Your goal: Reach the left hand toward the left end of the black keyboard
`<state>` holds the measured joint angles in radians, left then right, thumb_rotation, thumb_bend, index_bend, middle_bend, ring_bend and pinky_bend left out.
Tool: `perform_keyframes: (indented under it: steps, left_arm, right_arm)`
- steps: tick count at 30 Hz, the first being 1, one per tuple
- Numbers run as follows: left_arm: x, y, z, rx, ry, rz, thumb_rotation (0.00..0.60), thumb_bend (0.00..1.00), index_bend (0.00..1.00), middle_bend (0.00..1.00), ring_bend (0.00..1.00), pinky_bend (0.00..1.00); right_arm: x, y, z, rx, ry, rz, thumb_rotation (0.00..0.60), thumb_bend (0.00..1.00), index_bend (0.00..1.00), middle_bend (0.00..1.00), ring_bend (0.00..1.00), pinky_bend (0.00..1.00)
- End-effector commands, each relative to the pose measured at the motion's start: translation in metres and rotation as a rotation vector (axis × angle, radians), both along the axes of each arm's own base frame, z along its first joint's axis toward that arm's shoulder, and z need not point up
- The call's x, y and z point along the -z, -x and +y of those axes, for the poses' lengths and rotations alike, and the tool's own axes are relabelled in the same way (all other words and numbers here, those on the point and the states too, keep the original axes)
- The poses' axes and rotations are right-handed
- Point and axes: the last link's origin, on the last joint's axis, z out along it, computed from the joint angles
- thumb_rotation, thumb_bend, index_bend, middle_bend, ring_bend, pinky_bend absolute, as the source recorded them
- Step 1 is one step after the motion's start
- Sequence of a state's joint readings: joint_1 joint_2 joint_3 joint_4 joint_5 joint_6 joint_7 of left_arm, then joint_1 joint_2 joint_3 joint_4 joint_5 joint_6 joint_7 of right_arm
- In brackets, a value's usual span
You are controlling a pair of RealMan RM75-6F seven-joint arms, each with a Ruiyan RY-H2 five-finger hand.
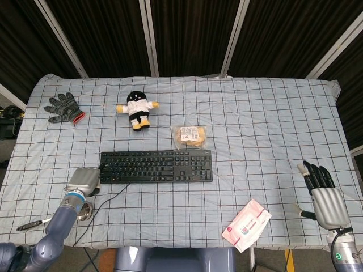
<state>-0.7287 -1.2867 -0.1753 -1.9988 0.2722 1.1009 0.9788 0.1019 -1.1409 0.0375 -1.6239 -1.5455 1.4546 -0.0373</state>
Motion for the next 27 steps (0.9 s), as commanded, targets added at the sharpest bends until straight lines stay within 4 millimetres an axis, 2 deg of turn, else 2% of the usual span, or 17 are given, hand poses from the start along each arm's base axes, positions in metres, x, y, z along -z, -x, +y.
perform_keyframes:
  steps: [1, 12, 27]
  left_arm:
    - [0.009, -0.006, 0.006, -0.007, 0.008, -0.004, 0.600, 1.00, 0.00, 0.83, 0.71, 0.53]
    - [0.028, -0.013, 0.010, -0.020, 0.035, 0.013, 0.600, 1.00, 0.01, 0.83, 0.71, 0.53]
    - [0.036, -0.013, 0.010, -0.015, 0.043, 0.035, 0.600, 1.00, 0.01, 0.83, 0.71, 0.53]
  right_arm:
    - [0.000, 0.000, 0.000, 0.001, -0.001, -0.002, 0.600, 0.09, 0.03, 0.00, 0.00, 0.00]
    - [-0.001, 0.000, 0.000, 0.000, 0.000, -0.011, 0.600, 0.09, 0.03, 0.00, 0.00, 0.00]
    - [-0.001, 0.000, 0.000, 0.002, 0.003, -0.014, 0.600, 0.09, 0.03, 0.00, 0.00, 0.00]
